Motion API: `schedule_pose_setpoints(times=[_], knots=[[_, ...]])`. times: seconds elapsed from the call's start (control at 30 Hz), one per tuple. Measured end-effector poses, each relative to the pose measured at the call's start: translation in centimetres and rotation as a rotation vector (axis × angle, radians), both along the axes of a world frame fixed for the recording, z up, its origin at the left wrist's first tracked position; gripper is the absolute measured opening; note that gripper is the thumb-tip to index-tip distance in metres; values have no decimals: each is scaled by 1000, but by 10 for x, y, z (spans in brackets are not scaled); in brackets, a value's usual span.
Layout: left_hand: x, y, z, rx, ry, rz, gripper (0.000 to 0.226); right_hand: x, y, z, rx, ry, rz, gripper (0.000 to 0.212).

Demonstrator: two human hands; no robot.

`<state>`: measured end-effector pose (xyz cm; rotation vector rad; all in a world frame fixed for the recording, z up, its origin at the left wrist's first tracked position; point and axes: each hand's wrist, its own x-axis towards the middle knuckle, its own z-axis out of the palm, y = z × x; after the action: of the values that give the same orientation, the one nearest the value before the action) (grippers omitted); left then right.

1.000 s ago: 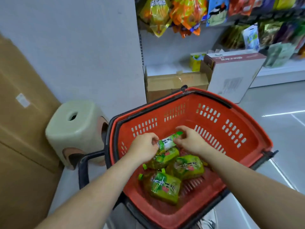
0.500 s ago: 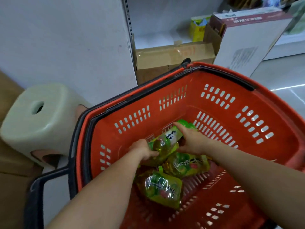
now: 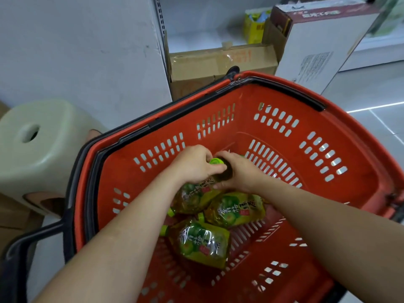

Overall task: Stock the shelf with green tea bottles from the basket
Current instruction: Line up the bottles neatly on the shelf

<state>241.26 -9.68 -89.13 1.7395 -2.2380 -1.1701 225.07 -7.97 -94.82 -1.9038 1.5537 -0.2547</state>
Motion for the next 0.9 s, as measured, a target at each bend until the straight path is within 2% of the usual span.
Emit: schedule_pose_setpoints(times=[0.07,0.1,0.13,0.2,0.27,0.33,0.4,0.47,0.57,0.63,0.77,0.9], knots=[[2,1,-1,161,283,105,20,-4,-2,0,-20,-87,-124,74],[3,0,-5,236,385,160,20,-7,-3,2,-31,-132,-203,70],[4,-1,-11,270,409,183,23,-10,-6,3,-36,-177,-278,67],[3,3,-32,244,252,144,32,-16,-10,10,-23,-275,-396,68],[-2,15,-57,171,-4,1,41,-22,-14,21,30,-349,-469,65],[-10,28,-73,132,-184,-158,60,-35,-19,37,114,-329,-411,59],[-23,33,-80,69,-282,-285,80,-51,-23,59,158,-254,-301,71],[-41,33,-87,25,-331,-357,96,-64,-25,74,93,-166,-277,82],[-74,41,-107,76,-418,-433,118,-81,-18,73,-66,-25,-306,69],[-88,51,-128,90,-500,-447,127,-90,-13,65,-114,4,-371,62],[-96,63,-150,-47,-571,-376,127,-99,-16,52,-108,41,-431,64],[-86,59,-139,-64,-429,-305,127,-100,-19,47,-88,13,-450,66]])
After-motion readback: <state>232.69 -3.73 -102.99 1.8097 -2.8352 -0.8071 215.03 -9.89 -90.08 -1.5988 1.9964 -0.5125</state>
